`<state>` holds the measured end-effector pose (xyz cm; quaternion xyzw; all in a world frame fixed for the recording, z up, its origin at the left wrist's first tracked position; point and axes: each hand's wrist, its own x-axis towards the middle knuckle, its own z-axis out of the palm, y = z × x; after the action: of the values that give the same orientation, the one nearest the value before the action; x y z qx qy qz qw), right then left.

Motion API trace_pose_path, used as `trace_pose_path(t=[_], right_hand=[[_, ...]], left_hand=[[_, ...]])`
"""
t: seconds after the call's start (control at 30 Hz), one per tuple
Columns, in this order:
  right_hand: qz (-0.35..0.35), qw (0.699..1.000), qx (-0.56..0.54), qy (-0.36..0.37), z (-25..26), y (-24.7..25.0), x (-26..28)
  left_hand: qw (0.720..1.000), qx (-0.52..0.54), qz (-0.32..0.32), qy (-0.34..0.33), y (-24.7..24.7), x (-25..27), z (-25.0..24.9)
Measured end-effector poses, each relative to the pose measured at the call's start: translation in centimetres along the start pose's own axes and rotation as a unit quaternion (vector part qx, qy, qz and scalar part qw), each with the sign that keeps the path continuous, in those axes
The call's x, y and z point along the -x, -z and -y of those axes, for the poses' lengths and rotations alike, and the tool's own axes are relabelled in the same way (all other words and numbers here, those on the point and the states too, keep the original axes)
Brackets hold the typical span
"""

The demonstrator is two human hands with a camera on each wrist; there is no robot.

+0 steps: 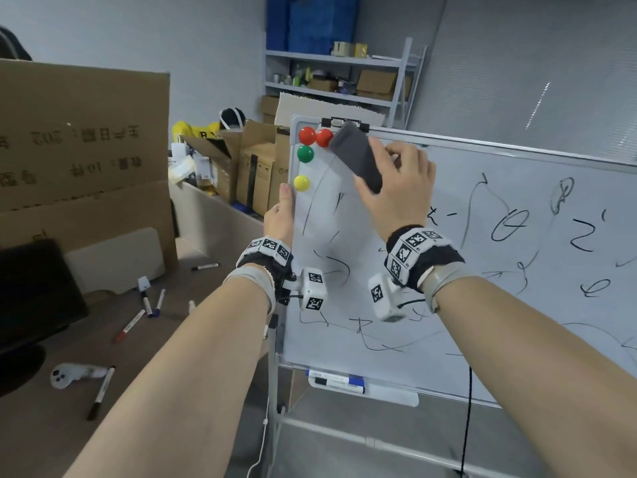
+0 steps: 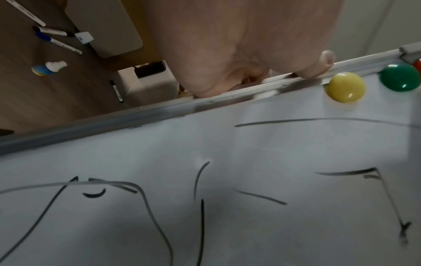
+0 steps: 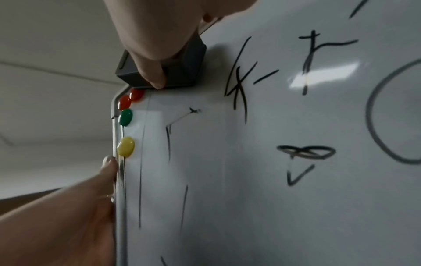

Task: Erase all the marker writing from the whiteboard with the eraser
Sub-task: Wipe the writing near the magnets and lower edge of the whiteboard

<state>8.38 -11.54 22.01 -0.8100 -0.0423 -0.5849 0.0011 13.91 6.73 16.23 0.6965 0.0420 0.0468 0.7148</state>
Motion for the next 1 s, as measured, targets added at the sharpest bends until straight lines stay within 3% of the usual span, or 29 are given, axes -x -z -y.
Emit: trace_pose_path(t=[0.13,0.27,0.37,0.53,0.67,0.73,0.8,0.9,1.0], right_hand=[[0.029,0.997,0.005,0.067,0.1,0.3,-0.3],[0.016,0.999,0.002,0.037,-0.1,0.6,-0.6],[0.056,0.995,0.012,0.084,0.6,0.2,1.4],[0.009,1.0,0.01,-0.017,0.1,1.1,-0.2],[0.019,1.0,0.0,-0.009,0.3,1.1,0.3],[0.059,0.998,-0.013,0.025,0.8,0.6,2.3],[0.106,0.989,-0.005,0.107,1.3,-0.1,4.8],[0.139,0.971,0.003,0.196,1.4,-0.4,6.4],[0.072,0.992,0.002,0.103,1.2,-0.1,4.3]], left_hand=[[1.0,0.006,0.004,0.002,0.3,0.0,0.0],[1.0,0.004,0.003,0.002,0.0,0.6,-0.3],[1.0,0.001,0.005,0.005,0.0,0.6,-0.3],[1.0,0.011,0.007,0.013,0.0,0.8,-0.3],[1.0,0.019,-0.001,0.013,0.2,1.3,-0.4],[0.999,0.031,0.009,0.023,0.2,1.0,0.3],[0.998,0.045,0.022,0.041,0.3,1.3,0.6],[0.987,0.099,0.069,0.106,0.7,1.0,1.9],[0.99,0.072,0.056,0.11,0.7,-3.7,6.5]])
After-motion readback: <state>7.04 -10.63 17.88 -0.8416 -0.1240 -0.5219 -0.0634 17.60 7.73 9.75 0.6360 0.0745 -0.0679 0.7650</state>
